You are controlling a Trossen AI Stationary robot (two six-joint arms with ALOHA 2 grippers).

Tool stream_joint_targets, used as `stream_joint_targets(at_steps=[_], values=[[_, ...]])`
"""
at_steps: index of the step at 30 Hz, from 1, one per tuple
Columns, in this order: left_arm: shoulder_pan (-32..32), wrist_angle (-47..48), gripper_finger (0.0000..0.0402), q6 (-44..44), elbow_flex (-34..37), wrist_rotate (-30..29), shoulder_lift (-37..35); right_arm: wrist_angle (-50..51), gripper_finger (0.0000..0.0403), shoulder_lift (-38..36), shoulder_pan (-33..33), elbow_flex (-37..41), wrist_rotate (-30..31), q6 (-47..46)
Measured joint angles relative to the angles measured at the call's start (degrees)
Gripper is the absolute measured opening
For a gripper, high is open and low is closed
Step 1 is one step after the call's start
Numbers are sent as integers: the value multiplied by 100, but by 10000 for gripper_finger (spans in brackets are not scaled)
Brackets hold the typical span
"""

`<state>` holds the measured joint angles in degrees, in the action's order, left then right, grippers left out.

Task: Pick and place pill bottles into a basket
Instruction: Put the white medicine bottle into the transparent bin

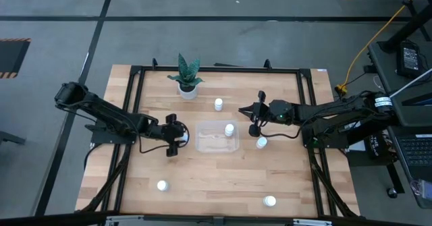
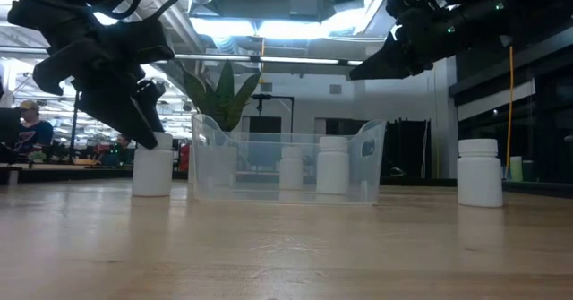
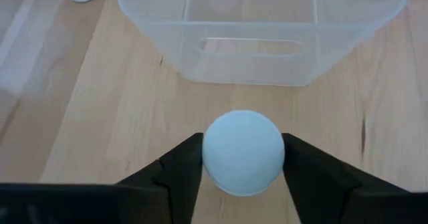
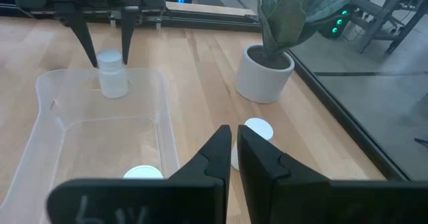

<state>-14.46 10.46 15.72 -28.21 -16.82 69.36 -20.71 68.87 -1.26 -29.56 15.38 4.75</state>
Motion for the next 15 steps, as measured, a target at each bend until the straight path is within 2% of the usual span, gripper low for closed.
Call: stream_joint_targets(at_steps=[4, 9, 15], values=[[0, -8, 156, -24, 0, -4, -6, 0, 32, 1, 0, 0, 0, 0], [-12, 14, 156, 0, 2, -4, -71, -1, 32, 0, 0, 0, 0, 0], [-11, 155, 156, 221, 2, -4, -487, -2, 32, 1, 0, 0, 0, -7]])
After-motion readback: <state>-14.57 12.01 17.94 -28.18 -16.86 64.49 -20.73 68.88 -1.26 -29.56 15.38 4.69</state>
